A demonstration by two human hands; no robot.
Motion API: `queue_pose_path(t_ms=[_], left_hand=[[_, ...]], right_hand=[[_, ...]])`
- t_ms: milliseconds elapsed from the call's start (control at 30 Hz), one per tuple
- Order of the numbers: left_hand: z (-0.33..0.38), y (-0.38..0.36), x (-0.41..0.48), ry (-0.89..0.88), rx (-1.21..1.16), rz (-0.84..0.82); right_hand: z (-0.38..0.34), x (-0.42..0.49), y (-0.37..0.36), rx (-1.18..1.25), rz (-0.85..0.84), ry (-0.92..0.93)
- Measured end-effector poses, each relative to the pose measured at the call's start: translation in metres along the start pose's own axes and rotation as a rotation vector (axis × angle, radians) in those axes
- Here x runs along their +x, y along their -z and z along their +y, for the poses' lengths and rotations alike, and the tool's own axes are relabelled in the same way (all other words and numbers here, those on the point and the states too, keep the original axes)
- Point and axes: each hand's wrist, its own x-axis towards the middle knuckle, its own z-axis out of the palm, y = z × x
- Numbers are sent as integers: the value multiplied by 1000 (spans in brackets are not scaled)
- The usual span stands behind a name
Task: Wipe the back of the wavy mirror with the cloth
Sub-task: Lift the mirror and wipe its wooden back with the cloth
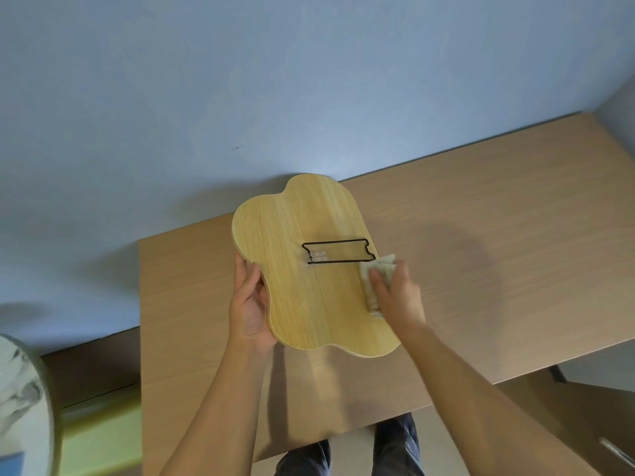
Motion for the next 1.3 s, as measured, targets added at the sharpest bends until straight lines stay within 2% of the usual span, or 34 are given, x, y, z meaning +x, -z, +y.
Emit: queue_pose_path(t_ms=[133,233,367,433,500,667,767,867,1000,1133,1200,1300], left_hand=[[0,-2,0,3,-35,-16],[1,-1,1,4,-41,-13],[2,-2,1,12,-43,-11],[3,-4,-1,17,-45,-11],[3,-5,-2,25,-44,-14],[5,-5,-5,41,-45,3],[5,-5,-4,49,-71,13],[4,-2,-2,18,-73,32],[3,2,0,52,-102,43],[3,5,0,73,-144,19],[3,4,1,74,-144,9],[3,6,2,71,-148,-15]], right_hand=[[18,18,27,-107,72,-89],[-9,10,24,-26,84,10],[-66,-31,-11,186,-109,207],[-73,-44,-28,190,-197,251],[-65,-42,-30,153,-187,196],[-4,-7,1,-10,-3,-18],[10,12,21,-170,83,-50],[-23,23,26,-89,161,91],[-125,7,-6,176,-130,382],[-196,2,-48,59,-358,638],[-206,11,-63,-102,-343,725],[-202,32,-73,-207,-338,717]])
